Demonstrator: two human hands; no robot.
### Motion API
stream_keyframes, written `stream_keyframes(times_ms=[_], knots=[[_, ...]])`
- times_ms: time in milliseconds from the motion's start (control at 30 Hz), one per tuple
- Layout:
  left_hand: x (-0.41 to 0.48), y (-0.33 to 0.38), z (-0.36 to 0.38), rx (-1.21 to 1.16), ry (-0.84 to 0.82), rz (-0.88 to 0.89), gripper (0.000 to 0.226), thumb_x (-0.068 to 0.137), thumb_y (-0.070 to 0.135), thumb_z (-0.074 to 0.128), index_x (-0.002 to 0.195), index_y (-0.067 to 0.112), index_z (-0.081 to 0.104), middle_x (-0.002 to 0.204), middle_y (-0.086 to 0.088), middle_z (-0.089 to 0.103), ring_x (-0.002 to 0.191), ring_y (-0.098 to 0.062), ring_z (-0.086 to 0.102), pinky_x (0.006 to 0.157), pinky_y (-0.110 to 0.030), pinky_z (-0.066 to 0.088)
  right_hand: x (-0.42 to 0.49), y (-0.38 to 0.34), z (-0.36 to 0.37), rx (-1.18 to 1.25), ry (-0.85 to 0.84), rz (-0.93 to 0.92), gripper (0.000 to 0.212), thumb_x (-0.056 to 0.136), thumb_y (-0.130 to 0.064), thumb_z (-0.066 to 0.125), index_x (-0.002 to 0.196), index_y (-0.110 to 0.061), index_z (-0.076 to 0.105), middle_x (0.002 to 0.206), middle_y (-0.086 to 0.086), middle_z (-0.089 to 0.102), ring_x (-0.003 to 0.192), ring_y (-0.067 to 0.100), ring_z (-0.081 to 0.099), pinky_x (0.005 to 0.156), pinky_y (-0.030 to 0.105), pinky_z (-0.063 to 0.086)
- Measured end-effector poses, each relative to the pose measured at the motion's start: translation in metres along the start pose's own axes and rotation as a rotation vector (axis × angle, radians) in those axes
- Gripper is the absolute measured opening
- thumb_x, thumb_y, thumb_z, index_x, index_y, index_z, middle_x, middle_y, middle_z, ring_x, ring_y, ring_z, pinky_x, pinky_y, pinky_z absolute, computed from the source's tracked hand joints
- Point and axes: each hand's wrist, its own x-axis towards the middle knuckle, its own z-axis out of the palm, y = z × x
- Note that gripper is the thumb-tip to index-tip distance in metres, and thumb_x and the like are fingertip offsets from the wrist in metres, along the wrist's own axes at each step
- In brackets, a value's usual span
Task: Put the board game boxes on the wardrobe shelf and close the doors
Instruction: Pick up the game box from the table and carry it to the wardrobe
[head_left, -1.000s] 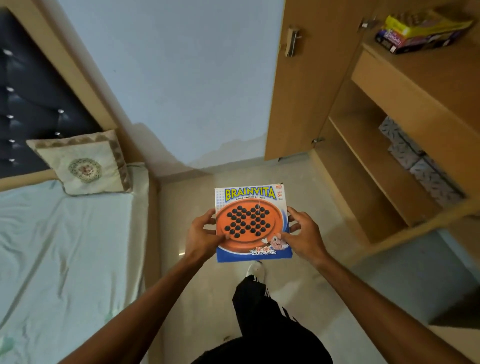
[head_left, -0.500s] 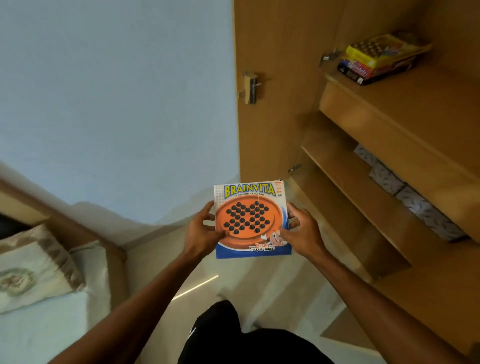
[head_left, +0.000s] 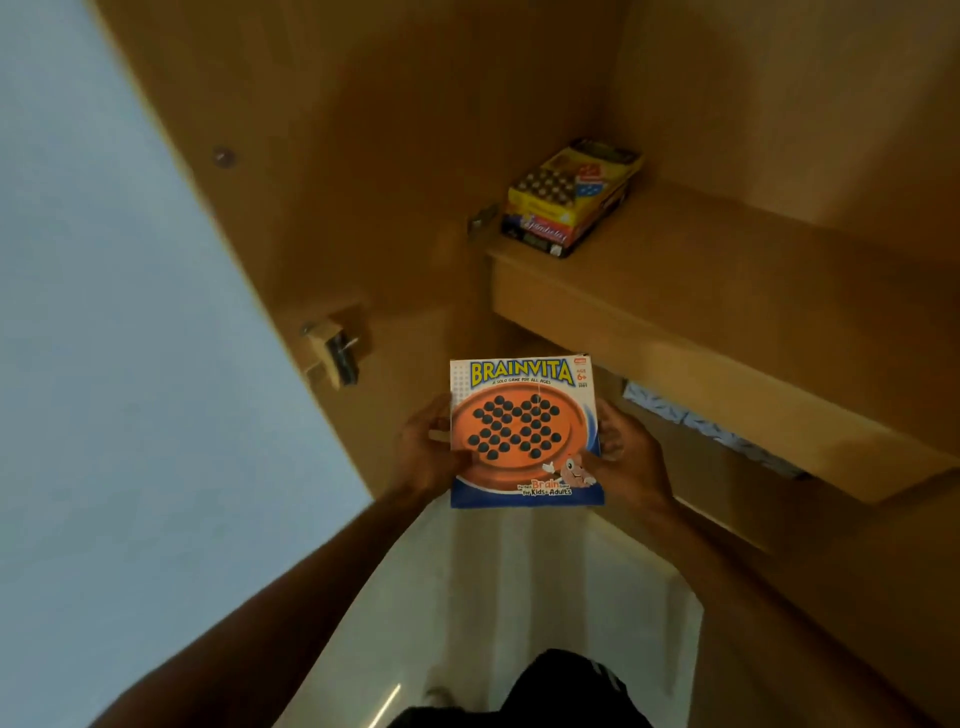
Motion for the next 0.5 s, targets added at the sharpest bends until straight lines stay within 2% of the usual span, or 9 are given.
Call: stream_keyframes(times_ms=[100,167,233,267,333,367,433,500], knots=[[0.058,0.035,0.02,0.021,-0.058,0.086,0.063,0.069,-0.01,0.075,0.111,0.032,0.058,0.091,0.017,0.064,0.075,-0.004,0.065,0.047,-0.015,0.05,0.046,-0.013,-0.025,0.013,0.118,0.007,0.066,0.077,0.007,0.071,0.131,-0.026,0.055,0.099,-0.019,0.064,0.087,0.004,0.067,0.06,0.011,0.054],[0.102,0.061,0.04,0.002,-0.082,0.118,0.058,0.07,-0.016,0.071,0.111,0.022,0.058,0.088,0.019,0.06,0.07,-0.001,0.066,0.047,-0.01,0.048,0.085,-0.018,-0.046,-0.002,0.2,0.005,0.061,0.078,0.007,0.07,0.131,-0.019,0.055,0.096,-0.014,0.06,0.078,-0.001,0.06,0.054,0.006,0.048],[0.138,0.081,0.055,-0.023,-0.1,0.121,0.054,0.07,-0.022,0.068,0.11,0.013,0.055,0.086,0.013,0.06,0.062,0.009,0.065,0.05,-0.007,0.048,0.12,-0.018,-0.061,-0.022,0.234,-0.013,0.058,0.078,0.004,0.071,0.129,-0.019,0.057,0.101,-0.008,0.064,0.078,-0.001,0.06,0.056,0.009,0.046],[0.163,0.094,0.066,-0.037,-0.096,0.126,0.055,0.07,-0.021,0.07,0.114,0.008,0.054,0.088,0.006,0.063,0.064,0.008,0.066,0.053,-0.009,0.049,0.146,-0.017,-0.071,-0.023,0.252,-0.032,0.058,0.077,0.004,0.071,0.128,-0.02,0.058,0.106,-0.006,0.066,0.082,0.003,0.062,0.061,0.011,0.047],[0.208,0.113,0.085,-0.046,-0.072,0.117,0.073,0.068,-0.011,0.078,0.133,0.005,0.048,0.101,-0.005,0.065,0.075,-0.004,0.066,0.064,-0.022,0.054,0.192,-0.013,-0.088,-0.007,0.259,-0.08,0.06,0.074,0.006,0.069,0.124,-0.026,0.06,0.111,-0.007,0.07,0.095,0.009,0.067,0.071,0.023,0.055],[0.221,0.119,0.089,-0.045,-0.055,0.111,0.078,0.067,-0.006,0.081,0.136,0.008,0.046,0.106,-0.006,0.064,0.08,-0.013,0.066,0.068,-0.03,0.056,0.207,-0.013,-0.092,0.002,0.255,-0.092,0.06,0.073,0.005,0.068,0.122,-0.03,0.06,0.112,-0.01,0.07,0.099,0.008,0.068,0.077,0.031,0.059],[0.259,0.14,0.104,-0.033,-0.016,0.129,0.073,0.066,0.003,0.082,0.131,0.015,0.051,0.109,-0.003,0.065,0.086,-0.021,0.068,0.075,-0.042,0.059,0.251,-0.016,-0.11,0.015,0.239,-0.122,0.057,0.076,0.001,0.068,0.12,-0.033,0.06,0.114,-0.011,0.07,0.104,0.007,0.067,0.085,0.041,0.059],[0.294,0.159,0.116,-0.004,0.01,0.163,0.057,0.062,0.017,0.079,0.114,0.026,0.06,0.108,0.001,0.069,0.09,-0.024,0.07,0.08,-0.05,0.059,0.292,-0.017,-0.125,0.043,0.215,-0.147,0.053,0.079,-0.001,0.069,0.12,-0.034,0.059,0.118,-0.009,0.069,0.107,0.01,0.066,0.088,0.043,0.058]])
